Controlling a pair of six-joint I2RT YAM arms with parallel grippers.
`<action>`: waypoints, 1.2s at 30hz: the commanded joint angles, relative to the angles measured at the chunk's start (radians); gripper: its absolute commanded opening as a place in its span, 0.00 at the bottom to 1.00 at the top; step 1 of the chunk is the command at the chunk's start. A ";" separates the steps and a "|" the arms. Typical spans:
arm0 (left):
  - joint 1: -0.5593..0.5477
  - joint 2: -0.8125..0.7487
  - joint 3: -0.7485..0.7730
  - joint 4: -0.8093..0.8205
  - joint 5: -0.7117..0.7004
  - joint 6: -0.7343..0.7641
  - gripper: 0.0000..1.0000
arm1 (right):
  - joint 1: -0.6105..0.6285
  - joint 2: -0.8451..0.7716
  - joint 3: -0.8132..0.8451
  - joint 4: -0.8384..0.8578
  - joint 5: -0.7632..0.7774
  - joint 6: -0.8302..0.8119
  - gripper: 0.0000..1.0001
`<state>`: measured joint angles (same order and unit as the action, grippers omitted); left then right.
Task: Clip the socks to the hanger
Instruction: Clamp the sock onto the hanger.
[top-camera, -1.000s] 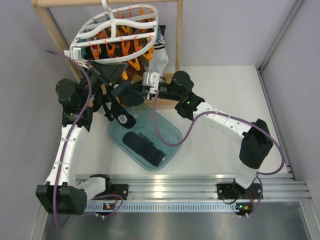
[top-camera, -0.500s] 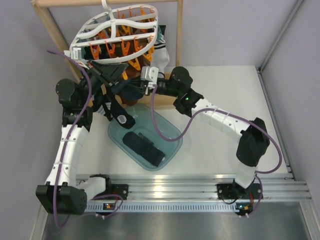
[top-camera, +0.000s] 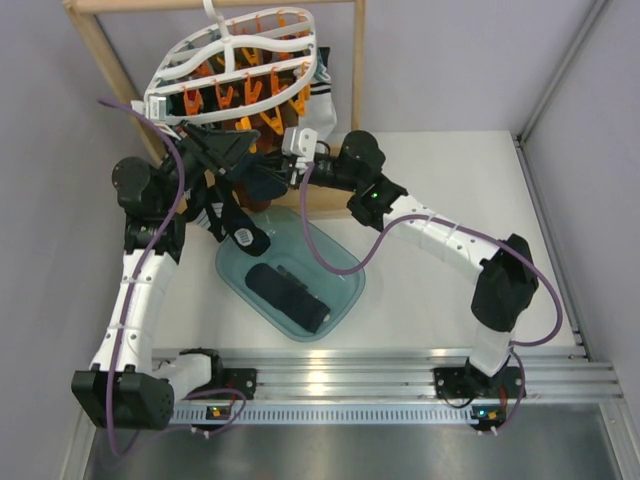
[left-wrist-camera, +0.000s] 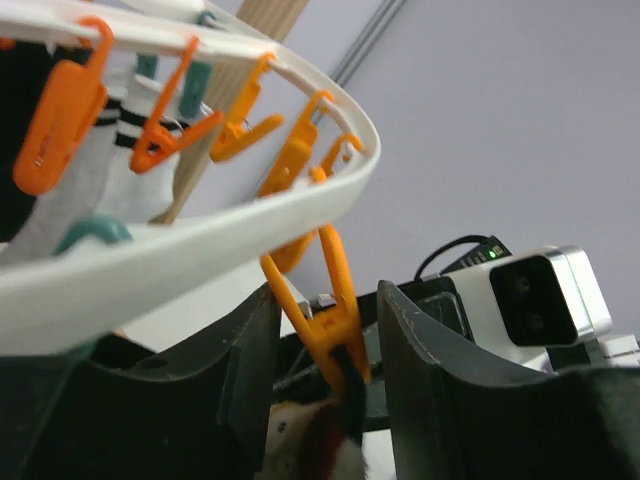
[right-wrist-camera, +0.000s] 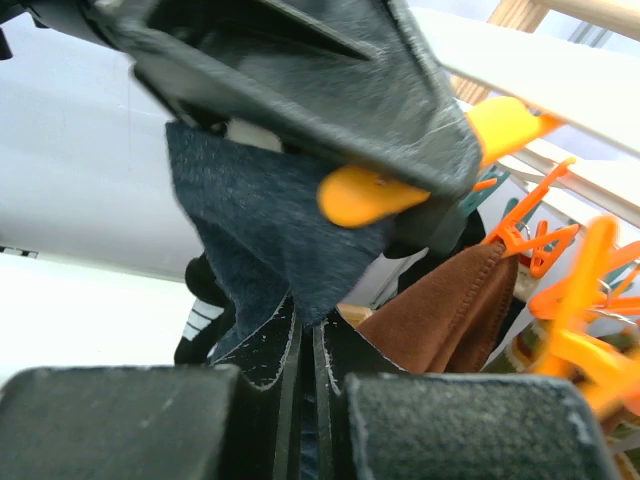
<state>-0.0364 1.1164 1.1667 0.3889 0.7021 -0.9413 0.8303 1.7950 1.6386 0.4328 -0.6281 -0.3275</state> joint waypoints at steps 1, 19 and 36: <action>-0.022 -0.036 0.028 -0.013 0.142 0.005 0.49 | -0.010 -0.009 0.063 0.014 -0.010 0.021 0.00; -0.014 -0.109 0.117 -0.324 -0.171 0.191 0.82 | -0.011 -0.081 -0.042 -0.110 0.068 0.027 0.61; 0.000 -0.067 0.142 -0.366 -0.248 0.223 0.79 | -0.198 -0.177 -0.103 -0.152 0.013 0.269 0.60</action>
<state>-0.0444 1.0447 1.2652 0.0174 0.4751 -0.7372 0.6556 1.6390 1.4914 0.2546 -0.5594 -0.1177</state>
